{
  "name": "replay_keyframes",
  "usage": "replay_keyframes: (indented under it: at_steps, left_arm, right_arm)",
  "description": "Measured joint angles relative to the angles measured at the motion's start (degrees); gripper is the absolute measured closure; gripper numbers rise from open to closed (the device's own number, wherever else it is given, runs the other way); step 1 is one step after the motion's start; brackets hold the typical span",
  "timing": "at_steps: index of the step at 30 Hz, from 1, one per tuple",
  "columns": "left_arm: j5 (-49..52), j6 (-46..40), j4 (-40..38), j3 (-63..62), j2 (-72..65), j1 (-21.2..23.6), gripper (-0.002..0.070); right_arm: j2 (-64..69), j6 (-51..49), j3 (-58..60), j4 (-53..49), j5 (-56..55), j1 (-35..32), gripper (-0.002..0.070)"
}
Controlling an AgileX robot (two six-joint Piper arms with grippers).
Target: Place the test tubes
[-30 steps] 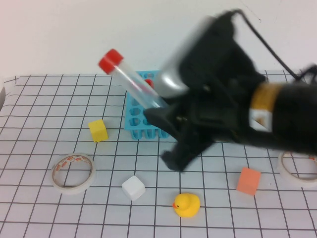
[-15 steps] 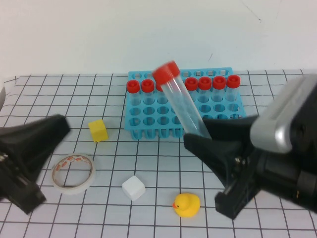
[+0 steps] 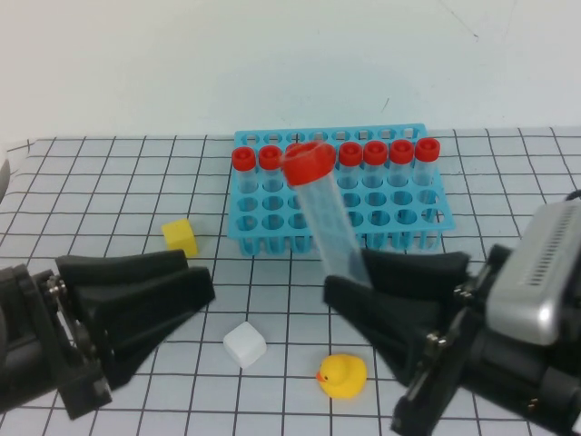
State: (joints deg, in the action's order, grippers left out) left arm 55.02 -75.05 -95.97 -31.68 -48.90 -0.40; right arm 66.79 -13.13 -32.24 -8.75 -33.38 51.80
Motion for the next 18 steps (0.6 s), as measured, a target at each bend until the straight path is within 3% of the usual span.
replay_keyframes:
  at_steps: [3, 6, 12, 18]
  left_arm:
    - [1.33, 2.67, 0.0, 0.0, 0.0, 0.0, 0.0183]
    - [1.54, 4.88, 0.14, -0.28, 0.0, 0.0, 0.0099]
    - [0.27, 6.97, 0.21, -2.82, 0.0, 0.0, 0.0083]
    - [-1.68, 7.89, 0.21, -4.77, 0.0, 0.0, 0.009]
  right_arm:
    - [3.27, -5.25, 0.0, -4.27, -4.11, 0.0, 0.0441]
    - [7.2, -8.35, 0.0, -8.66, -10.8, 0.0, 0.0441]
    - [14.98, -13.04, 0.0, -11.85, -24.37, 0.0, 0.0441]
    - [19.19, -14.83, 0.0, -13.74, -30.53, 0.0, 0.0441]
